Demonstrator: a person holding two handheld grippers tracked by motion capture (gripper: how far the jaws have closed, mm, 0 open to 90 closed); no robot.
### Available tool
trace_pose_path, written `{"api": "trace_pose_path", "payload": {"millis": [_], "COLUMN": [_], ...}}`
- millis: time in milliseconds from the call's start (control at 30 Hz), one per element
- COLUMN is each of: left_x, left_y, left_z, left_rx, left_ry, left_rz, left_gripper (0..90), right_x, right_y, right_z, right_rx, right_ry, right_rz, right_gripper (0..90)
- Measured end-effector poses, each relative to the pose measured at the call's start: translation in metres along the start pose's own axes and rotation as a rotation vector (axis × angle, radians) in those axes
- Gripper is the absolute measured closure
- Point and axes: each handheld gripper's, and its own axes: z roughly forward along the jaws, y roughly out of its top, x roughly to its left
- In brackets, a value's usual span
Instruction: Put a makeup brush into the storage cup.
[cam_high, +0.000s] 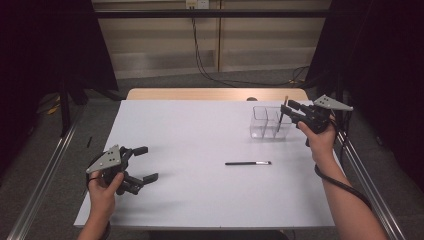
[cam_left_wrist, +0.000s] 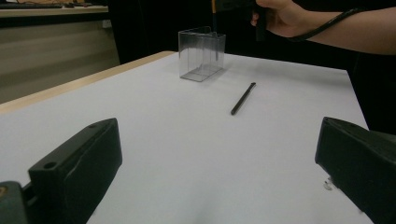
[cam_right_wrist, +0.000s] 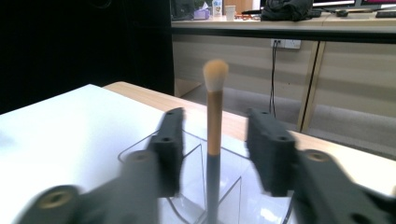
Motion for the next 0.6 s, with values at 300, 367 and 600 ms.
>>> {"api": "trace_pose_path", "payload": {"millis": [300, 367, 600], "left_x": [0.001, 0.002, 0.003], "left_y": [0.001, 0.001, 0.001], "left_z": [0.004, 0.004, 0.006], "left_rx": [-0.001, -0.001, 0.002], "left_ry": [-0.006, -0.010, -0.014], "left_rz": [0.002, 0.003, 0.006], "left_gripper": [0.5, 0.6, 0.5], "right_x": [0.009, 0.010, 0.015], "right_y": [-0.003, -0.004, -0.009], "right_z": [-0.004, -0.006, -0.009], "right_rx": [0.019, 0.016, 0.017], "right_ry": [-0.018, -0.014, -0.007], "right_rz": [0.004, 0.005, 0.004], "right_gripper": [18.1, 16.2, 8.7]}}
